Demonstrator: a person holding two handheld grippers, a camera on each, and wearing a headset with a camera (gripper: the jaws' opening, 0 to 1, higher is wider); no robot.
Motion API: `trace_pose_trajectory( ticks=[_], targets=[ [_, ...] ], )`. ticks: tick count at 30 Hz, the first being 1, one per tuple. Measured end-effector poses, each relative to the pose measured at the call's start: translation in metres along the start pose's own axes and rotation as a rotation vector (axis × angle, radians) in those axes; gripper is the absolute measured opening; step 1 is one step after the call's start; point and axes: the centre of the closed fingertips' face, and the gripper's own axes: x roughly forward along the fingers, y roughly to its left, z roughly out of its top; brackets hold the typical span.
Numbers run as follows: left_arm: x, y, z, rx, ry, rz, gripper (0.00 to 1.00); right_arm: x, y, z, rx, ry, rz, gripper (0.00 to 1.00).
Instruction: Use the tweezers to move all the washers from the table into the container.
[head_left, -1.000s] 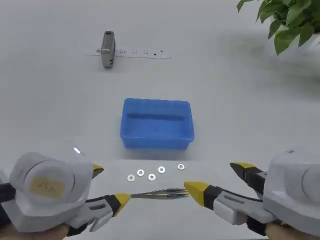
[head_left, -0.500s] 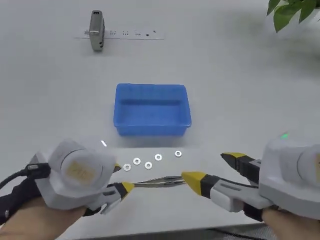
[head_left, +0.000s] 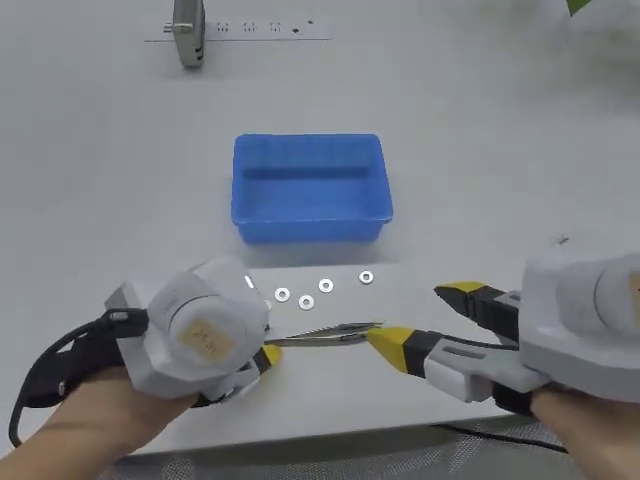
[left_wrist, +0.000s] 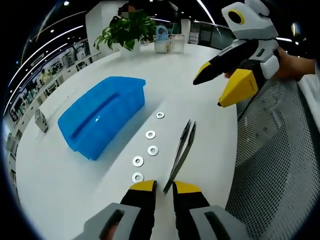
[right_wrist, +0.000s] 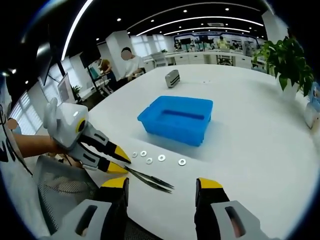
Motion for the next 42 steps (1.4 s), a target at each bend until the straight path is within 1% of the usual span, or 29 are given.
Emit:
trace_pose_trajectory(
  ticks=[2, 5, 6, 7, 8, 10, 11, 12, 13, 16, 18, 19, 21, 23, 25, 26, 29, 30, 32, 33, 34, 38, 40, 42],
  targets=[
    [0.001, -0.002, 0.001, 0.027, -0.006, 0.002, 0.07, 0.002, 0.004, 0.000, -0.012, 0.007, 0.010, 0.50],
    [0.003, -0.006, 0.003, 0.056, -0.013, -0.011, 0.01, 0.006, 0.010, 0.000, -0.047, 0.028, 0.029, 0.49],
    [0.003, -0.007, 0.002, 0.078, -0.005, -0.011, 0.00, 0.007, 0.012, 0.000, -0.060, 0.033, 0.033, 0.48],
    [0.003, -0.008, 0.002, 0.124, -0.006, -0.015, 0.00, 0.009, 0.015, 0.000, -0.082, 0.042, 0.049, 0.47],
    [0.002, -0.010, 0.002, 0.157, 0.000, -0.027, 0.00, 0.010, 0.018, 0.000, -0.098, 0.043, 0.066, 0.47],
    [0.000, -0.012, 0.001, 0.148, 0.007, -0.031, 0.00, 0.012, 0.027, 0.002, -0.140, 0.043, 0.107, 0.48],
    [-0.003, -0.014, 0.002, 0.147, 0.006, -0.048, 0.00, 0.014, 0.032, 0.004, -0.166, 0.040, 0.133, 0.49],
    [-0.005, -0.014, 0.003, 0.147, 0.003, -0.052, 0.00, 0.015, 0.034, 0.003, -0.180, 0.051, 0.140, 0.47],
    [-0.009, -0.015, 0.006, 0.155, -0.005, -0.056, 0.00, 0.018, 0.034, 0.002, -0.218, 0.072, 0.143, 0.45],
    [-0.019, -0.012, 0.013, 0.170, -0.017, -0.044, 0.00, 0.026, 0.036, 0.002, -0.306, 0.092, 0.159, 0.41],
    [-0.025, -0.010, 0.018, 0.160, -0.021, -0.043, 0.00, 0.033, 0.038, 0.001, -0.318, 0.096, 0.174, 0.37],
    [-0.029, -0.009, 0.022, 0.155, -0.024, -0.044, 0.00, 0.037, 0.037, 0.000, -0.327, 0.102, 0.179, 0.38],
    [-0.036, -0.009, 0.029, 0.154, -0.046, -0.045, 0.00, 0.043, 0.038, -0.003, -0.348, 0.118, 0.194, 0.37],
    [-0.041, -0.008, 0.035, 0.131, -0.062, -0.049, 0.00, 0.050, 0.039, -0.004, -0.378, 0.128, 0.199, 0.32],
    [-0.048, -0.007, 0.042, 0.130, -0.072, -0.044, 0.00, 0.057, 0.041, -0.003, -0.398, 0.127, 0.201, 0.28],
    [-0.049, -0.006, 0.043, 0.131, -0.076, -0.042, 0.00, 0.059, 0.042, -0.003, -0.401, 0.126, 0.201, 0.25],
    [-0.055, -0.004, 0.047, 0.121, -0.088, -0.038, 0.00, 0.068, 0.044, 0.003, -0.400, 0.086, 0.209, 0.21],
    [-0.056, -0.004, 0.048, 0.118, -0.090, -0.038, 0.00, 0.071, 0.044, 0.003, -0.399, 0.082, 0.209, 0.19],
    [-0.058, -0.004, 0.048, 0.120, -0.087, -0.035, 0.00, 0.075, 0.043, 0.007, -0.422, 0.063, 0.200, 0.15],
    [-0.060, -0.002, 0.048, 0.128, -0.087, -0.021, 0.00, 0.075, 0.046, 0.008, -0.433, 0.055, 0.217, 0.14],
    [-0.062, -0.001, 0.049, 0.138, -0.090, -0.012, 0.00, 0.075, 0.047, 0.010, -0.426, 0.057, 0.216, 0.14],
    [-0.071, 0.003, 0.051, 0.121, -0.098, 0.001, 0.00, 0.077, 0.057, 0.016, -0.453, 0.046, 0.239, 0.12],
    [-0.075, 0.004, 0.052, 0.126, -0.100, 0.012, 0.00, 0.078, 0.060, 0.019, -0.466, 0.038, 0.246, 0.11],
    [-0.080, 0.005, 0.054, 0.132, -0.099, 0.027, 0.00, 0.078, 0.066, 0.023, -0.468, 0.031, 0.264, 0.11]
  ],
)
